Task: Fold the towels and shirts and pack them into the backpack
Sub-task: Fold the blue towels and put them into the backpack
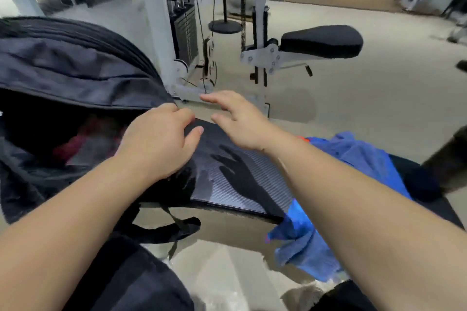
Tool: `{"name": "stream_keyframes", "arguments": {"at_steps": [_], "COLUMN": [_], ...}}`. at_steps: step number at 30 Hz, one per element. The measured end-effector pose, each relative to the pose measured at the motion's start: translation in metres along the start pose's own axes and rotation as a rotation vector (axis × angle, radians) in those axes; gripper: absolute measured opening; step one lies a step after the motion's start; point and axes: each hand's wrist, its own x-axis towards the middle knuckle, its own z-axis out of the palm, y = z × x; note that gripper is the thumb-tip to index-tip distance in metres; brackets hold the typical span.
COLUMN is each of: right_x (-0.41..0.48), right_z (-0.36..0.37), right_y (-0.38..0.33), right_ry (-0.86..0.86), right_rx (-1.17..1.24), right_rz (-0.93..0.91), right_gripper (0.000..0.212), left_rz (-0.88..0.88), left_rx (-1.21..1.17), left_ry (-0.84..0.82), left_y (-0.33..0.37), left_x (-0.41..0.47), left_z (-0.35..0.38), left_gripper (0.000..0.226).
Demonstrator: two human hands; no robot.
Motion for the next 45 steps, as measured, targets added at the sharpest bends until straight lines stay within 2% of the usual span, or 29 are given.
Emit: {"name": "stream_keyframes", "arguments": {"at_steps": [2, 4, 8, 13, 17, 19, 22, 26, 30, 32, 35, 38, 42, 45], "right_x": [-0.036, -0.072, -0.138, -0.198, -0.215, -0.219, -0.225, -0.224, -0.219, -0.218, -0.218, -0.218, -0.22, -0.223], "right_z": [-0.007, -0.014, -0.028, -0.04, -0.068, -0.082, -0.092, -0.086, -0.087, -0.089, -0.089, -0.089, -0.094, -0.096], "right_y": [0.035, 0.071, 0.127, 0.162, 0.178, 0.186, 0.197, 0.203, 0.208, 0.208, 0.207, 0.204, 0.188, 0.177], "right_ry": [0.016, 0.033, 0.11, 0.276, 0.336, 0.309, 0.217, 0.15, 0.283, 0.333, 0.345, 0.37, 0.543, 0.592], "right_rx": [-0.048, -0.124, -0.241, -0.387, -0.392, -0.421, -0.37, -0.31, -0.344, -0.332, -0.31, -0.269, -0.162, -0.069], "right_rz": [0.111, 0.234, 0.464, 0.682, 0.79, 0.858, 0.947, 0.931, 0.875, 0.872, 0.872, 0.851, 0.635, 0.509], "right_gripper": [0.044, 0.046, 0.05, 0.046, 0.047, 0.046, 0.051, 0.057, 0.045, 0.039, 0.034, 0.029, 0.024, 0.02], "left_rz": [-0.045, -0.016, 0.09, 0.166, 0.275, 0.256, 0.123, -0.05, -0.131, -0.159, -0.184, -0.19, -0.117, -0.097], "left_rx": [0.135, 0.168, 0.035, -0.06, -0.141, -0.202, -0.235, -0.239, -0.386, -0.444, -0.49, -0.529, -0.65, -0.678], "left_ry": [0.016, -0.032, -0.179, -0.409, -0.455, -0.465, -0.457, -0.411, -0.362, -0.347, -0.312, -0.242, -0.109, -0.007], "left_y": [0.028, 0.06, 0.132, 0.196, 0.232, 0.246, 0.255, 0.252, 0.249, 0.247, 0.242, 0.229, 0.207, 0.193], "left_x": [0.004, 0.006, 0.012, 0.013, 0.008, 0.008, 0.012, 0.017, 0.019, 0.018, 0.016, 0.017, 0.019, 0.021], "left_z": [0.004, 0.011, 0.047, 0.102, 0.133, 0.146, 0.166, 0.18, 0.184, 0.183, 0.181, 0.175, 0.157, 0.144], "left_gripper": [0.033, 0.033, 0.035, 0.04, 0.052, 0.055, 0.061, 0.06, 0.034, 0.03, 0.027, 0.009, 0.008, 0.013]}}
